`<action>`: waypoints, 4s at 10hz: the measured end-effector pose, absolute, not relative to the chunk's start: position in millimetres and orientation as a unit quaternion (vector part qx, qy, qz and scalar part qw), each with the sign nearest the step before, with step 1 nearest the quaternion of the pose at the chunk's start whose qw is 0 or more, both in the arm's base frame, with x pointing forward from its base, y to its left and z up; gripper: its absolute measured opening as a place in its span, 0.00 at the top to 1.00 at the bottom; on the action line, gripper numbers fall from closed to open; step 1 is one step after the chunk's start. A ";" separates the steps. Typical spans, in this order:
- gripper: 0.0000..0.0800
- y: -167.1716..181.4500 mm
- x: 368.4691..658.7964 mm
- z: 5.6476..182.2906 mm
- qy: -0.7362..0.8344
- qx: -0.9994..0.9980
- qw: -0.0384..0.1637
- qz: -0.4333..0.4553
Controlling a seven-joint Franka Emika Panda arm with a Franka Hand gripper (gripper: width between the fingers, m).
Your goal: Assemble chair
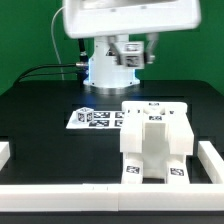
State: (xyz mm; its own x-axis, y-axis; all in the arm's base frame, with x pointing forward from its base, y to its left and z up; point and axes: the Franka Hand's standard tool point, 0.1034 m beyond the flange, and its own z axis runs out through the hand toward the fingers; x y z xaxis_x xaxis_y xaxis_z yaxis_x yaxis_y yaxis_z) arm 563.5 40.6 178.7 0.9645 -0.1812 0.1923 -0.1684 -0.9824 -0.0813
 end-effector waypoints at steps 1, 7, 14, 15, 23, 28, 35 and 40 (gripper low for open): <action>0.64 52.3 557.4 173.9 0.094 -0.986 0.026 -0.133; 0.64 65.6 559.7 149.3 0.045 -0.981 0.007 -0.189; 0.64 66.9 571.1 132.7 0.026 -0.977 -0.004 -0.214; 0.64 72.4 572.8 127.6 0.021 -0.976 -0.004 -0.218; 0.64 79.2 579.1 103.0 0.004 -0.973 -0.013 -0.230; 0.64 78.7 579.9 102.0 -0.005 -0.971 -0.016 -0.240; 0.19 77.5 580.1 102.2 -0.009 -0.971 -0.018 -0.240; 0.19 81.5 587.9 131.0 0.018 -0.996 0.003 -0.088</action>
Offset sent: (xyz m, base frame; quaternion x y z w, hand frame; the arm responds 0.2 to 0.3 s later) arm 0.0000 0.0000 0.0000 0.0000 0.0000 0.0000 1.0000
